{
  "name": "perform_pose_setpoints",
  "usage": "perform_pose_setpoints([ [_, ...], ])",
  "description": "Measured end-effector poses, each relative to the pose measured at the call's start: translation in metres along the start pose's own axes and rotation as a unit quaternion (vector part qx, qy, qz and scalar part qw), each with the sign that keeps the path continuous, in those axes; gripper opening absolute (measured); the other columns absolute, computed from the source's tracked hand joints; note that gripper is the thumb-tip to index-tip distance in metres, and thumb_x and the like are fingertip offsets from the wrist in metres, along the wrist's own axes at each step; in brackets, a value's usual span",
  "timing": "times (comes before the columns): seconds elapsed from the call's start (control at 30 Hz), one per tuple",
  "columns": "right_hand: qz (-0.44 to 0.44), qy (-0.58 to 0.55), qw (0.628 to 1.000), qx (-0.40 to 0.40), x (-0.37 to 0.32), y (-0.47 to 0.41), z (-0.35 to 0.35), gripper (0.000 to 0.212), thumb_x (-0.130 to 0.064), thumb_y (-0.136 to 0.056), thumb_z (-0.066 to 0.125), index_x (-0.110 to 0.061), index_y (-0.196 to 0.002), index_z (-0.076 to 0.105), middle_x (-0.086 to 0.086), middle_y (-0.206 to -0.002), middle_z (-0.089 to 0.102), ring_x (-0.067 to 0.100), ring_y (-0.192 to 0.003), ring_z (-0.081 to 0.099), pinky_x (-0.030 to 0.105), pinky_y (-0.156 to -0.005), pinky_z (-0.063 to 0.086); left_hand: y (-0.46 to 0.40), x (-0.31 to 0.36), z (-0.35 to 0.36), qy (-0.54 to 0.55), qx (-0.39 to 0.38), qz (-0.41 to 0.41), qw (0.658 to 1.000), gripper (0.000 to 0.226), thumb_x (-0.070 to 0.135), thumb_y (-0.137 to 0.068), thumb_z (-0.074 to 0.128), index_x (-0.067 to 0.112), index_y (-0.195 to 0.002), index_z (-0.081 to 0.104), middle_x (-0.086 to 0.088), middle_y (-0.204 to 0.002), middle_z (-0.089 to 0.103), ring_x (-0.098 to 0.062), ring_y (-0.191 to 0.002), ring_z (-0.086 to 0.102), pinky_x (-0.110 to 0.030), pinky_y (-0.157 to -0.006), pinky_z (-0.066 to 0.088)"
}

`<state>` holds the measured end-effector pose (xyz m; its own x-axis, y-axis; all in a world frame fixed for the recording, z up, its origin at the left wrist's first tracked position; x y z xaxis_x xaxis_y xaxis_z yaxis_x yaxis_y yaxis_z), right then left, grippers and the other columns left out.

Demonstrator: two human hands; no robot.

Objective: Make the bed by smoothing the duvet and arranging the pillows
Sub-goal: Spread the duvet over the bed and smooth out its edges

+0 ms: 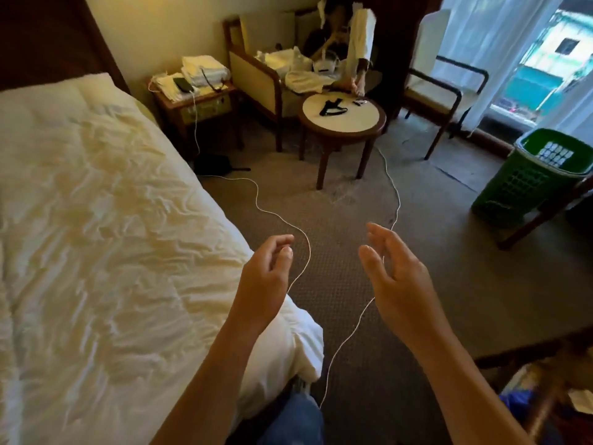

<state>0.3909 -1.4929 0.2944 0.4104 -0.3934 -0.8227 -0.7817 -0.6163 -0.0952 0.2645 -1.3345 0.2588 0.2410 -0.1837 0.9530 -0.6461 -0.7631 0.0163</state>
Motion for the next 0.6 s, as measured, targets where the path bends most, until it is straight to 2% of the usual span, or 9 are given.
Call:
perform_pose_setpoints([
  [0.17,-0.028,-0.01,0.997,-0.064,0.015,-0.108,0.022,0.05,-0.045,-0.095,0.051,-0.032,-0.143,0.046,-0.008,-0.144,0.053,0.007,-0.133,0.049,0.044,-0.108,0.045,-0.081,-0.016,0.018,0.004,0.065,-0.024,0.998,0.027,0.02,-0.102,0.045,0.022,-0.123,0.062,0.02,-0.103,0.063,0.017,-0.082,0.057,-0.003,-0.071,0.045],
  [0.27,-0.045,0.003,0.994,-0.1,0.017,-0.186,0.039,0.048,-0.043,-0.097,0.053,-0.032,-0.143,0.047,-0.008,-0.143,0.055,0.005,-0.13,0.05,0.039,-0.108,0.046,-0.144,-0.022,0.026,-0.006,0.091,-0.043,0.995,0.029,0.022,-0.103,0.044,0.02,-0.125,0.061,0.013,-0.113,0.065,0.014,-0.09,0.058,-0.002,-0.072,0.044],
  [0.37,-0.051,0.016,0.99,-0.134,0.012,-0.258,0.054,0.048,-0.043,-0.097,0.052,-0.031,-0.143,0.047,-0.009,-0.14,0.057,0.003,-0.123,0.054,0.037,-0.105,0.047,-0.206,-0.014,0.028,-0.01,0.105,-0.061,0.993,0.028,0.024,-0.103,0.043,0.021,-0.125,0.061,0.016,-0.106,0.063,0.019,-0.084,0.055,0.0,-0.071,0.042],
  [0.6,-0.071,0.019,0.974,-0.213,-0.002,-0.39,0.108,0.049,-0.045,-0.096,0.048,-0.032,-0.144,0.047,-0.009,-0.14,0.057,0.006,-0.127,0.053,0.04,-0.105,0.047,-0.32,-0.015,0.007,0.005,0.182,-0.107,0.977,0.026,0.024,-0.103,0.043,0.025,-0.122,0.06,0.021,-0.089,0.059,0.02,-0.07,0.051,-0.004,-0.067,0.043],
])
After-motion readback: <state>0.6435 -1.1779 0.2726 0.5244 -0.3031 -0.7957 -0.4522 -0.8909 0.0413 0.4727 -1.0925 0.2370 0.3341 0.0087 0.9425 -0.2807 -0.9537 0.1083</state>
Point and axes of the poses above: each hand's wrist, its own y-axis away from the middle knuckle, its own z-axis out of the palm, x = y × z, the point moved 4 cm from there along -y, towards the middle knuckle
